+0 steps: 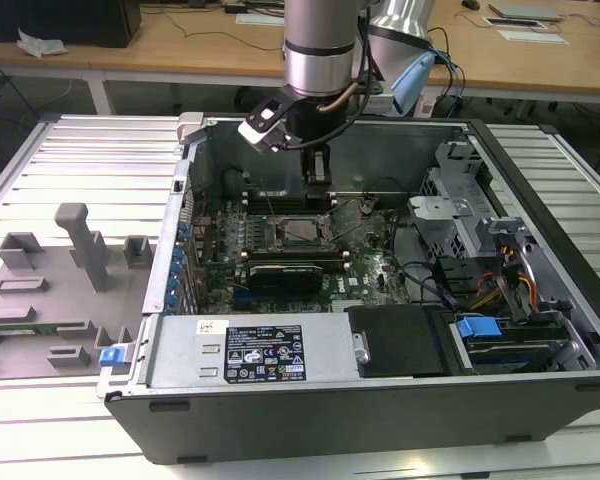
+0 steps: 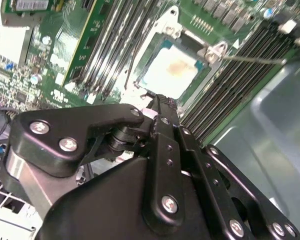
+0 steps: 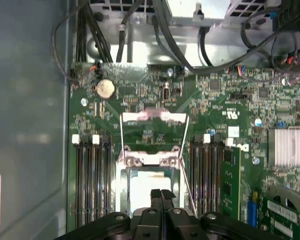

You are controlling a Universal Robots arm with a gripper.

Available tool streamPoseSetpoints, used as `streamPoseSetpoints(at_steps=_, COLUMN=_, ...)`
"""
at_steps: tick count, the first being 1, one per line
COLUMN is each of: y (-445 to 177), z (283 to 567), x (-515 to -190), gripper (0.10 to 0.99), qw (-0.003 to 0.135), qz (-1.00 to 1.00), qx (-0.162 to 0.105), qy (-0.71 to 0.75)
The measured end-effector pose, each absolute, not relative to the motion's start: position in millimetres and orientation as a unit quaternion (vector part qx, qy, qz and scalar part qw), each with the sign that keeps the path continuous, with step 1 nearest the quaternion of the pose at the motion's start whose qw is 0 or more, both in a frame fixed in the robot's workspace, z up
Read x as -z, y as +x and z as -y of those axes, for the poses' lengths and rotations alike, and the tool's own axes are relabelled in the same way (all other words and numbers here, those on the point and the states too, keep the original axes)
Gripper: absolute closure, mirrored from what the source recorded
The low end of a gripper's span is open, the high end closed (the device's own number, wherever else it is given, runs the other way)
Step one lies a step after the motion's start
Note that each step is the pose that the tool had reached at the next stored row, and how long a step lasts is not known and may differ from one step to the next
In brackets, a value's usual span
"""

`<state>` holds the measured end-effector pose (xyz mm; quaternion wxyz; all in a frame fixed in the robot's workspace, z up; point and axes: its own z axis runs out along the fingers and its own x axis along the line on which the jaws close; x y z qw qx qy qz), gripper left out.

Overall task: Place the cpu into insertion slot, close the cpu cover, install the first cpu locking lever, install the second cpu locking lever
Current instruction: 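Close the cpu cover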

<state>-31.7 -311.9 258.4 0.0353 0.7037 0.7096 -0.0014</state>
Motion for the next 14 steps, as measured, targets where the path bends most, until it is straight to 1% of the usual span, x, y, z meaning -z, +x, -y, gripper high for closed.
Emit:
streamPoseSetpoints(at_steps=6, y=-12, z=312, x=-258, gripper=0.98, qw=0.035, qz=-0.71, qx=0.001, qy=0.704)
streamPoseSetpoints(at_steps=14, y=-4, z=312, x=-265, gripper=0.98, qw=0.035, qz=-0.71, qx=0.001, qy=0.704)
